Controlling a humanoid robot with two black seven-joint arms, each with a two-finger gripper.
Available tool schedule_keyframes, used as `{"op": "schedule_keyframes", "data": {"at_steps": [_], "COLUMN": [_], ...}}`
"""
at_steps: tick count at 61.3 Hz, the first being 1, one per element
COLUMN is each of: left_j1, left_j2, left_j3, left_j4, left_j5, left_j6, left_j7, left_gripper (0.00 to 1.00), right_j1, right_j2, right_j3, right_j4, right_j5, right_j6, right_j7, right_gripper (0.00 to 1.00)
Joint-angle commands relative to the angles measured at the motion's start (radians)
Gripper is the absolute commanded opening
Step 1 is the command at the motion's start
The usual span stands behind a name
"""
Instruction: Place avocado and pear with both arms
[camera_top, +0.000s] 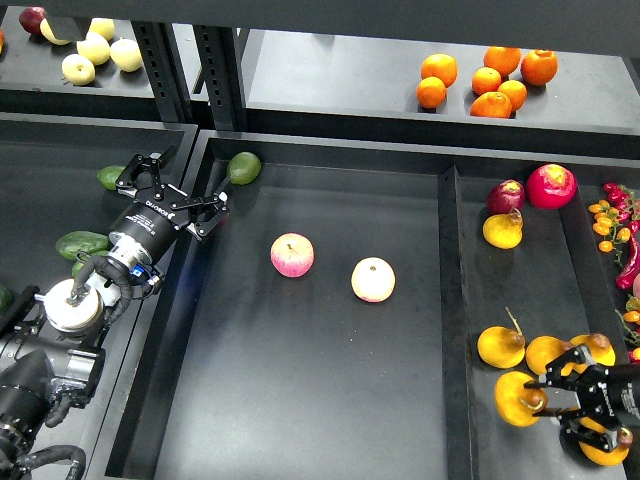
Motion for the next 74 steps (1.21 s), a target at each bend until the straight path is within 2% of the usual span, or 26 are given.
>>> {"op": "schedule_keyframes", "data": {"at_steps": [1, 37, 45, 51, 62, 69, 74], "left_j1": [0.001, 0.007, 0.007, 0.007, 0.007, 0.007, 0.007], "left_j2": [0.000, 0.000, 0.000, 0.000, 0.000, 0.000, 0.000], "left_j3": [-0.001, -0.001, -0.001, -0.001, -0.001, -0.001, -0.001], "left_j4": [-0.007, -0.009, -0.009, -0.009, -0.009, -0.010, -0.010], "left_j5": [-0.001, 0.000, -0.001, -0.001, -0.001, 0.000, 0.000], "left_j6": [0.000, 0.000, 0.000, 0.000, 0.000, 0.000, 0.000], "left_j7": [0.000, -0.001, -0.001, -0.001, -0.001, -0.001, -0.001], "left_gripper": [0.99, 0.99, 0.99, 0.99, 0.99, 0.99, 0.99], "right_j1": [-0.020, -0.048, -0.048, -0.048, -0.055, -0.057, -0.058], "right_j2": [0.014, 0.101, 0.111, 0.111, 0.111, 0.105, 0.097], "right_j3": [0.005, 0.011, 0.013, 0.013, 0.014, 0.014, 0.016], "right_j4": [-0.030, -0.142, -0.158, -0.158, -0.155, -0.150, -0.149], "right_j5": [-0.002, -0.003, -0.003, -0.003, -0.003, -0.003, -0.003], "right_j6": [0.000, 0.000, 0.000, 0.000, 0.000, 0.000, 0.000], "right_j7": [0.000, 0.000, 0.000, 0.000, 0.000, 0.000, 0.000], "right_gripper": [0.08, 0.16, 0.34, 0.36, 0.52, 0.66, 0.80]}}
